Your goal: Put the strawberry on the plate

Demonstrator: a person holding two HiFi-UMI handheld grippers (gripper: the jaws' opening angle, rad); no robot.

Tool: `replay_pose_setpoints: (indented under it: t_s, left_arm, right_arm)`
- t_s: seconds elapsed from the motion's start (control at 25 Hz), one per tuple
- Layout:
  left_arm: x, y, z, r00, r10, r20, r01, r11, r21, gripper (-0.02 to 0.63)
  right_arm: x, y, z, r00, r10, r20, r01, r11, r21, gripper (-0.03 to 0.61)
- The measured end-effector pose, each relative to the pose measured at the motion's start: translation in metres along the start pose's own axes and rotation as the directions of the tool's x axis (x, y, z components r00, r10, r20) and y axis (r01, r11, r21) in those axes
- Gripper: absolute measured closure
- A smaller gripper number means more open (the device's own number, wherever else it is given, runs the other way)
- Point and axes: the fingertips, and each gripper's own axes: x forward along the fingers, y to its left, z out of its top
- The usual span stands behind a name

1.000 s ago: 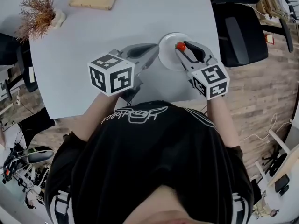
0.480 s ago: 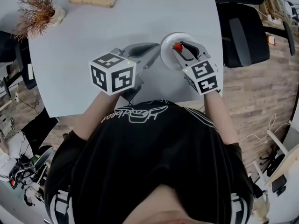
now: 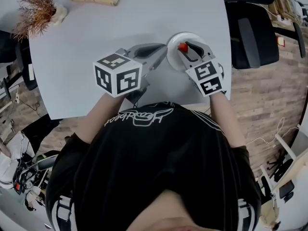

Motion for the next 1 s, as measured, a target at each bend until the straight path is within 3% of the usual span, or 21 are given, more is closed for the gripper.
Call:
replay_pose_setpoints:
  t_s: [0.24,1.0]
  left_arm:
    - [-0.001,-0.002,0.0,1.0,-0.006,0.003,0.006,1.0,0.006,0.607]
    - [-0.008,0.007,-0.004,1.0,0.005,-0.008,-0.005,1.0,-0.023,0.607]
  right_arm:
    - [0.002,0.004,-0.004,0.999,-0.012,-0.038,0.01,0.998,-0.069,0.44]
    - [0.002,0.006,-0.005,0.998,0.006,-0.066,-0.013,0.995,-0.104,0.44]
